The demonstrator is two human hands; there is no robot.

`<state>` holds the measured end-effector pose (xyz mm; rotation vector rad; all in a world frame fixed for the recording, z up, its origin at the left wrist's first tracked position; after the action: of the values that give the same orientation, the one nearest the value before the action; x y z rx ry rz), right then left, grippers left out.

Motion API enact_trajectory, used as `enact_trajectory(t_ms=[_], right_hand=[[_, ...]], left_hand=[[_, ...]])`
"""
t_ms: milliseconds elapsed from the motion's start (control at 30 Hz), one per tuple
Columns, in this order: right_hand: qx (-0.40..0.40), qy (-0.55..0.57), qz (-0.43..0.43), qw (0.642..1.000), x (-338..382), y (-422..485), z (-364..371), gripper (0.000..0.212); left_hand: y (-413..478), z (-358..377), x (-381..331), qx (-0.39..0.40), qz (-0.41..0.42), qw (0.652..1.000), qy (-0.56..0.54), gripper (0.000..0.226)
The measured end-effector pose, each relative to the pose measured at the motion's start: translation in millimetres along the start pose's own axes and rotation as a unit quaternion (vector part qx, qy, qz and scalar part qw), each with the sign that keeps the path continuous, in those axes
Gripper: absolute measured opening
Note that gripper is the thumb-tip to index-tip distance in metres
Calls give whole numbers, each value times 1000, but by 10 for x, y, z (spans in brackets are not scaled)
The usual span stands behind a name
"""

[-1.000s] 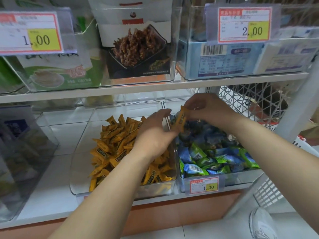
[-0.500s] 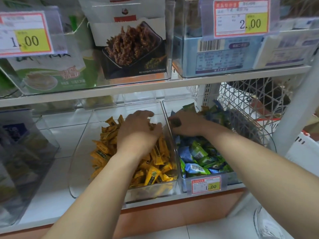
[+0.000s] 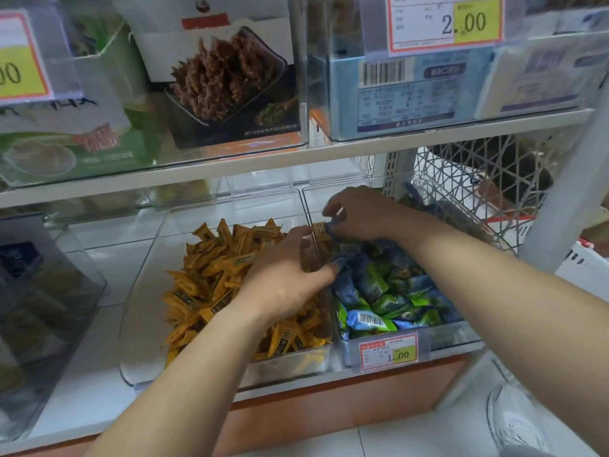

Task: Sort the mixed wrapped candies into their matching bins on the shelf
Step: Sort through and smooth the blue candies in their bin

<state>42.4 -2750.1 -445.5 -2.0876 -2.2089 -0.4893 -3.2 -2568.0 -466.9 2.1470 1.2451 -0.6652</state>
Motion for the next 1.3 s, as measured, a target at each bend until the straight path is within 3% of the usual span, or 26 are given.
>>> enact_trajectory(t_ms=[67, 133, 233, 300, 400, 500, 633, 767, 867, 1000, 1133, 1233, 1300], right_hand=[[70, 48, -1, 996, 91, 135, 206, 65], [124, 17, 4, 992, 123, 232, 426, 77], [130, -32, 0, 991, 124, 337, 633, 41], [135, -40, -5, 990, 139, 350, 675, 29], [122, -31, -15, 992, 108, 320, 618, 24], [80, 80, 0, 994, 42, 251, 474, 22], [-31, 161, 17, 986, -4, 116, 128, 29], [-143, 330, 86, 929, -10, -141, -290, 33], [-118, 478, 102, 864, 136, -344, -415, 38], [-64, 556, 117, 820, 358, -498, -377, 26], [-5, 571, 130, 811, 446, -543, -315, 24], [10, 553, 142, 821, 443, -516, -307, 24], [32, 575, 137, 806, 466, -489, -297, 23]], left_hand=[[-9, -11, -23, -8, 3, 1000, -8, 56], [-18, -20, -42, -14, 6, 1000, -10, 49], [-4, -1, -13, -11, 5, 1000, -12, 56], [13, 17, 38, -4, -5, 1000, -11, 69], [9, 20, 61, 2, -9, 1000, -14, 73], [17, 9, 56, 0, -12, 1000, -25, 68], [22, -14, 62, -4, -24, 998, -54, 51], [55, -90, -56, -81, -6, 996, -28, 68], [87, -164, -217, -128, 18, 985, -115, 66], [107, -208, -307, -156, 1, 958, -242, 42], [100, -274, -273, -173, 8, 961, -216, 41], [81, -354, -207, -205, 8, 958, -202, 29], [69, -422, -156, -232, -4, 952, -202, 23]])
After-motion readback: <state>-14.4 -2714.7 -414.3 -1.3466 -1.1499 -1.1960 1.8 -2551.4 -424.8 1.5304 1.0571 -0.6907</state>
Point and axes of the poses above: each hand's wrist, its own y-axis towards the middle knuckle, its own z-axis out of the palm, x = y × z, the point moved 5 cm from there along y, towards the middle knuckle, and after that the axes turned 8 degrees about -x, right-handed, at the moved point
